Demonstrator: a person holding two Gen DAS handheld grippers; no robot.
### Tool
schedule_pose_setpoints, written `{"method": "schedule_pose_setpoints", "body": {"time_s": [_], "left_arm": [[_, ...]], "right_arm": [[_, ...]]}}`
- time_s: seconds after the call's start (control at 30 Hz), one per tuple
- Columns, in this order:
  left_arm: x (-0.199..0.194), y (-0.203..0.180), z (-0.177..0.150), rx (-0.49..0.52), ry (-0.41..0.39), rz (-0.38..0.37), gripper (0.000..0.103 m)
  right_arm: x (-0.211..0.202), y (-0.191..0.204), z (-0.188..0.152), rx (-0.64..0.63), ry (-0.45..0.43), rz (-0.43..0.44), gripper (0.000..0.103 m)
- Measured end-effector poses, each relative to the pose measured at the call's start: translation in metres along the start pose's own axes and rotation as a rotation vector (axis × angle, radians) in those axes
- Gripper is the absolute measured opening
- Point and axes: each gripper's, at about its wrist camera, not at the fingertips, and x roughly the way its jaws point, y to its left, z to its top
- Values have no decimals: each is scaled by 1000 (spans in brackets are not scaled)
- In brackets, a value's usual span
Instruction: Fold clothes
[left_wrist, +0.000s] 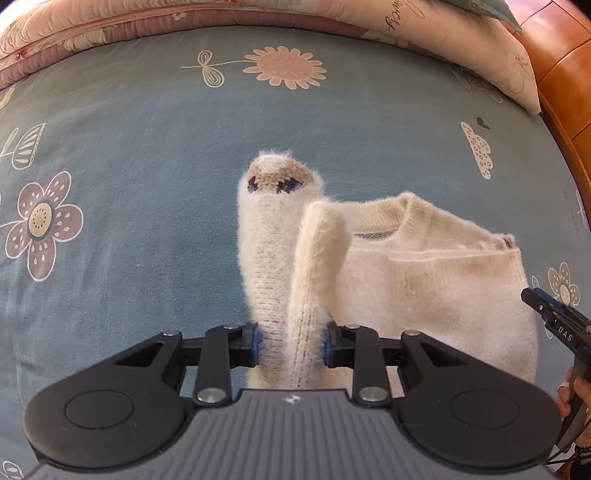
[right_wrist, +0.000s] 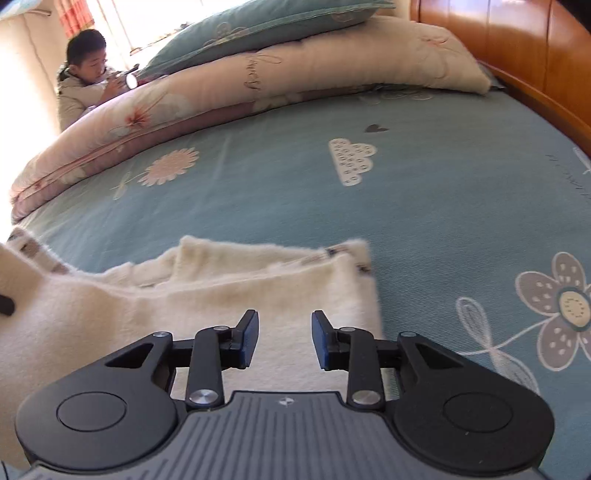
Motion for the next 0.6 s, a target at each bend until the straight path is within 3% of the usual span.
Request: {"method": "schedule_pose_setpoints", "body": {"time_s": [0.07,0.17,0.2,0.23,0.4,0.53,0.6], "left_arm": [[2,3,-1,-7,1,1,28],[4,7,-3,-12,0,2,28],[4,8,-4,-14,-1,2,28],[4,9,-5,-15,-1,2,28],[8,12,-6,-17,-5,6,28],[9,15,-7,-27,-6,4,28],[7,18,-6,-53,-3,-18,28]], "right_arm": [[15,-18,1,30,47,-45,41],[27,-33,-1,80,84,20,39],[29,-35,-3,88,91,38,29],[28,-35,-3,64,98,28,13],[20,-36,-6,45,108,-29,12],[17,-31,0,74,111,-56,25],[7,-23,7,66,82,-72,25]]}}
